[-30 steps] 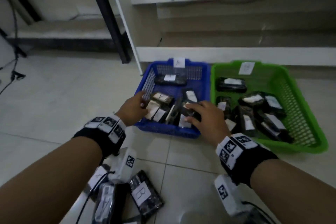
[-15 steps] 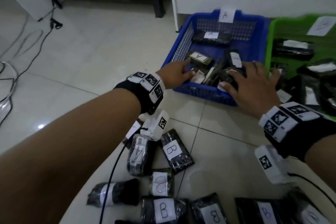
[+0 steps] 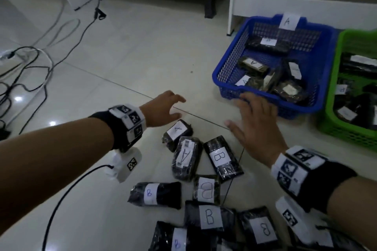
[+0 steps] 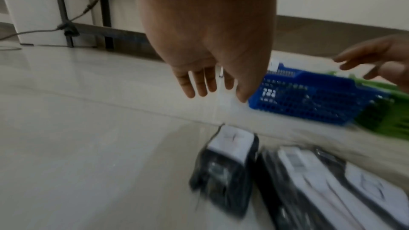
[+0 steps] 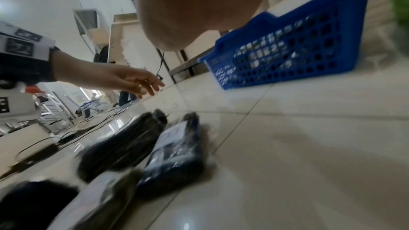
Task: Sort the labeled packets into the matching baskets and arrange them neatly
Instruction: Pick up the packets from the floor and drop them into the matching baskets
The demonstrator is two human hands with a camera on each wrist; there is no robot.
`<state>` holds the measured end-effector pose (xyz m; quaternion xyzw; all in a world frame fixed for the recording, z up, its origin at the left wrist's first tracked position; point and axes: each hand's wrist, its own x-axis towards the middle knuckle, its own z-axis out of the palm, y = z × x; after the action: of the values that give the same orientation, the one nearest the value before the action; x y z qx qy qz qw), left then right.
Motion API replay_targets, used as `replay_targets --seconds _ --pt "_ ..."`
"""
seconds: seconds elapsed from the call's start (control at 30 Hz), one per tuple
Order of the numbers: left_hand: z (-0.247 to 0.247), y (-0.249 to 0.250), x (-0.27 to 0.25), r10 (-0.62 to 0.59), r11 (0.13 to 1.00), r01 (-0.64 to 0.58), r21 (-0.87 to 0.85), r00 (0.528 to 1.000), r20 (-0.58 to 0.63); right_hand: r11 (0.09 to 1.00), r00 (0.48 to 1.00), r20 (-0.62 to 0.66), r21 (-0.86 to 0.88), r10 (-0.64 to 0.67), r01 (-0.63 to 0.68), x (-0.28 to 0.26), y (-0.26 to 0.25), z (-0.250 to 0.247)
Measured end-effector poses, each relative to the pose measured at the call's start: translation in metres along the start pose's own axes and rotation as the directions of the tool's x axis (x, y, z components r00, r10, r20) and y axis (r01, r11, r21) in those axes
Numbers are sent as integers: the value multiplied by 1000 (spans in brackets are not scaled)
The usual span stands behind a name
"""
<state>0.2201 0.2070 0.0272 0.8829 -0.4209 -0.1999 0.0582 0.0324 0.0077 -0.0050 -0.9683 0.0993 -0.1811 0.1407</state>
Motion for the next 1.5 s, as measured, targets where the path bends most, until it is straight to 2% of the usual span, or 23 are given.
replay_targets --seconds 0.03,0.1,0.17,0.23,0.3,0.4,0.57,0.67,0.73,0.83,0.9,0.97,1.07,1.17,1.2,1.3,1.4,1.5 --pt "8 -3 -9 31 1000 -31 0 999 -10 999 998 58 32 19 -21 -8 -9 6" --pt "23 1 -24 175 976 -178 126 984 34 990 965 235 53 115 -131 -28 -18 19" --pt "36 10 -34 294 881 -347 321 934 202 968 877 422 -2 229 -252 -50 -20 29" --pt "45 14 -36 301 822 -408 396 903 306 959 809 518 -107 279 -262 -65 -23 35" --pt "47 17 -35 267 845 -376 380 913 308 965 805 531 -156 263 -212 -69 -23 37" --pt "45 25 -30 251 871 -344 352 925 284 973 797 558 -132 232 -190 -63 -23 34" --pt "36 52 -25 248 857 -366 363 910 333 953 765 582 -61 276 -297 -56 -21 26" --pt "28 71 -21 267 891 -375 257 889 372 926 756 600 64 262 -371 -46 -4 3" --pt "20 81 -12 299 900 -386 201 884 361 929 787 556 66 268 -363 -40 13 -20" --pt "-4 97 7 333 931 -361 58 902 276 948 887 368 41 278 -315 -34 41 -58" --pt "-24 109 19 313 947 -298 -116 940 138 947 929 218 49 299 -316 -30 61 -81" --pt "-41 119 35 268 927 -265 -267 963 -24 935 938 62 84 341 -345 -26 86 -102" --pt "-52 133 62 104 863 -169 -476 982 -161 908 898 -136 91 418 -408 -24 128 -129" --pt "-53 150 90 -87 787 -76 -613 969 -232 846 810 -252 80 529 -527 -29 173 -142" --pt "-52 156 99 -134 793 -56 -607 955 -264 822 775 -283 118 566 -557 -31 186 -146" --pt "-45 162 121 -201 897 42 -440 925 -322 768 672 -375 250 638 -589 -35 215 -158" --pt "-35 160 139 -296 940 208 -271 893 -340 705 587 -393 343 708 -621 -35 240 -168" --pt "-22 157 152 -398 916 386 -111 838 -372 680 565 -383 335 731 -652 -38 257 -163"
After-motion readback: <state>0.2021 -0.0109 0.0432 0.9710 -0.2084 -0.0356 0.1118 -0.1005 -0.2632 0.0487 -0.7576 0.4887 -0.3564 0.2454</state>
